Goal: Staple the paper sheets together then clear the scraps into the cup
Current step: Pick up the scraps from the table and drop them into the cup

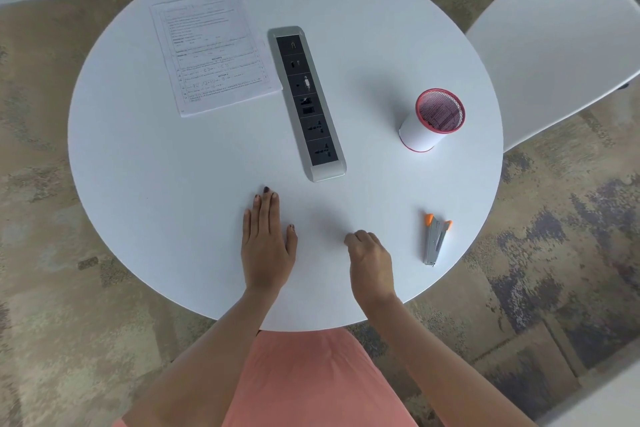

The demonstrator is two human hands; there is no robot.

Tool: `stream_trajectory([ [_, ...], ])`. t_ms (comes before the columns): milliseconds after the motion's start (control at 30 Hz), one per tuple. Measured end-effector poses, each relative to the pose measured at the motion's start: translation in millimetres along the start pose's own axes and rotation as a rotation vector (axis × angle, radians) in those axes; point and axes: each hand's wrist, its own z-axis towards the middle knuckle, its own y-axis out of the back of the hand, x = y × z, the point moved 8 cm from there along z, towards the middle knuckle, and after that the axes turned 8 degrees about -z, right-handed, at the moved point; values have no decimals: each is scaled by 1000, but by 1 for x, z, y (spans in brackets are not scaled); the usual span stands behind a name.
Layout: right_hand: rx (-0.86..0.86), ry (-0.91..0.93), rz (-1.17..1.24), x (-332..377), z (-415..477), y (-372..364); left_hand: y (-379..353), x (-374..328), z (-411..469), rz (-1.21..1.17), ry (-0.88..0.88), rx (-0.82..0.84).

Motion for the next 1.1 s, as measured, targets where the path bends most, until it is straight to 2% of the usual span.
stream_trajectory([
  [200, -141, -192, 244, -29, 3, 2, 0, 1, 0, 2, -1, -3],
  [333, -204, -265, 301, -45, -2, 8, 0, 0, 1, -2, 1, -6],
  [667, -138, -90, 292, -29, -1, -5, 0, -1, 1, 5, 0, -4],
  [900, -164, -87, 273, -28, 5, -5, 2, -1, 1, 2, 2, -10],
  [1100, -140, -70, 149, -23, 9, -5, 1, -1, 0, -5, 3, -10],
])
